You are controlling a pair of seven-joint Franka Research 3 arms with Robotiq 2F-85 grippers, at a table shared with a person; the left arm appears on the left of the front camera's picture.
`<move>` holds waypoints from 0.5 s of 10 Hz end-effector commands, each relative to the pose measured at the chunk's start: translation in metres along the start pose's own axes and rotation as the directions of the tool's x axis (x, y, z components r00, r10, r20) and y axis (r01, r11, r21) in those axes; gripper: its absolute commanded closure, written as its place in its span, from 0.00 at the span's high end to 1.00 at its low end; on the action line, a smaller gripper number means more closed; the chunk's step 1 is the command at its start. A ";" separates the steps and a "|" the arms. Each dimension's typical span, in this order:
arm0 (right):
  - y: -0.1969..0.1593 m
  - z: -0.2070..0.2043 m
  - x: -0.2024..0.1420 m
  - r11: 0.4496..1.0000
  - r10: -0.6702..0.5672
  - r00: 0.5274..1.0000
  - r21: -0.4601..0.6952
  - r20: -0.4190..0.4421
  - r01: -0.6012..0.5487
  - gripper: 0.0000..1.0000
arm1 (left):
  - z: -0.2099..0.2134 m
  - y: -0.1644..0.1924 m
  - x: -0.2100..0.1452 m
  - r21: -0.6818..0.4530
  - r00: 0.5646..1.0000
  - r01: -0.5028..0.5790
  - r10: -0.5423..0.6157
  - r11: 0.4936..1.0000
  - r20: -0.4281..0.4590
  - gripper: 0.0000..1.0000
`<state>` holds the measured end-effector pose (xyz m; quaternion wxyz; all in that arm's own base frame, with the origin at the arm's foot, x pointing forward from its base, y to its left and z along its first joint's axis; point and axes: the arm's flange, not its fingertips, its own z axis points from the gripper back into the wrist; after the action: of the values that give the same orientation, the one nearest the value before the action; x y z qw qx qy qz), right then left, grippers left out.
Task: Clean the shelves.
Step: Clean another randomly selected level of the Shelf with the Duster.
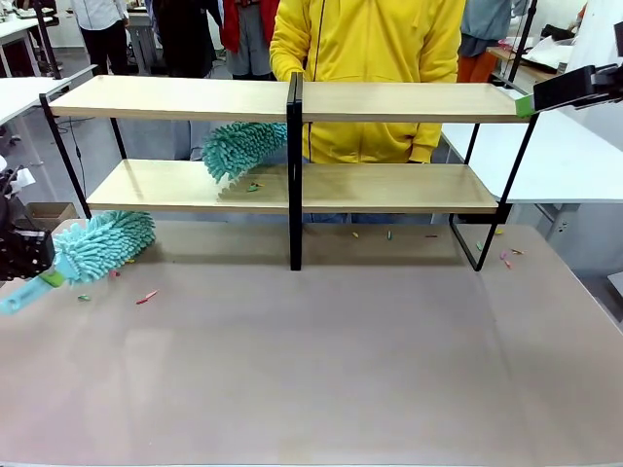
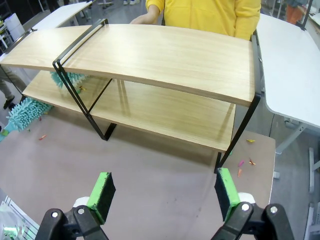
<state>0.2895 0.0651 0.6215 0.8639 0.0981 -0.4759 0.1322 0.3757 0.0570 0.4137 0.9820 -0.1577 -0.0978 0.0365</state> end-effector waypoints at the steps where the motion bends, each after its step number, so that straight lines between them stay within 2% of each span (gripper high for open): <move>1: -0.002 0.000 0.000 1.000 0.006 1.000 0.006 0.000 -0.006 1.00 | -0.003 -0.001 -0.072 0.019 1.000 0.026 -0.026 0.999 -0.013 0.12; 2: -0.002 0.000 0.000 1.000 0.006 1.000 0.006 0.000 -0.006 1.00 | -0.002 -0.001 -0.076 0.030 0.997 0.071 -0.070 0.997 -0.042 0.12; 4: -0.002 0.000 0.000 1.000 0.006 1.000 0.006 0.000 -0.006 1.00 | -0.001 0.001 -0.084 0.166 0.990 0.113 -0.096 0.980 -0.108 0.12; 5: -0.002 0.000 0.000 1.000 0.006 1.000 0.006 0.000 -0.006 1.00 | 0.000 0.003 -0.086 0.189 0.989 0.119 -0.099 0.975 -0.109 0.12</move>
<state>0.2895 0.0651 0.6215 0.8639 0.0981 -0.4760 0.1322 0.3497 0.0642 0.4322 0.9945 -0.0875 -0.0535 -0.0229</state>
